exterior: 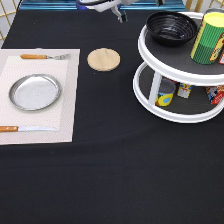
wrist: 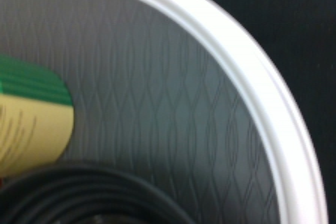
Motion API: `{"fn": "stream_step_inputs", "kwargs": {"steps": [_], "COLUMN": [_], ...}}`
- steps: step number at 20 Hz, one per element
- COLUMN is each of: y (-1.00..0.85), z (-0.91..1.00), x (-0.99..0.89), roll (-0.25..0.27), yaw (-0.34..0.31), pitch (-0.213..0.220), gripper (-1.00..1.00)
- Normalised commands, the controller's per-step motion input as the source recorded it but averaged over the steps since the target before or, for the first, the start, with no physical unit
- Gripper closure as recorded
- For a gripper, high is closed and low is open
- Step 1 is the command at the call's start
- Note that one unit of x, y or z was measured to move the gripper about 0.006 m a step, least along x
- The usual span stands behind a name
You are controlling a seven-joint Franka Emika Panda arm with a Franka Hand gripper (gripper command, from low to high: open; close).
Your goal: Pick up the bowl from the lazy Susan and put bowl on the plate
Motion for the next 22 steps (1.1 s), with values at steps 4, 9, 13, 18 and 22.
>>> {"fn": "stream_step_inputs", "kwargs": {"steps": [4,9,13,18,22], "y": [0.37,0.55,0.45,0.05,-0.2], "z": [-0.38,-0.17,-0.1,-0.16,-0.09], "x": [-0.64,-0.38,-0.21,-0.15,-0.03], "roll": [-0.128,-0.162,-0.15,-0.088,-0.003], "yaw": [-0.059,-0.077,-0.083,-0.049,-0.009], "pitch": [-0.09,-0.075,-0.062,-0.028,0.0], "gripper": [-1.0,-1.0,-1.0,-1.0,-1.0]}}
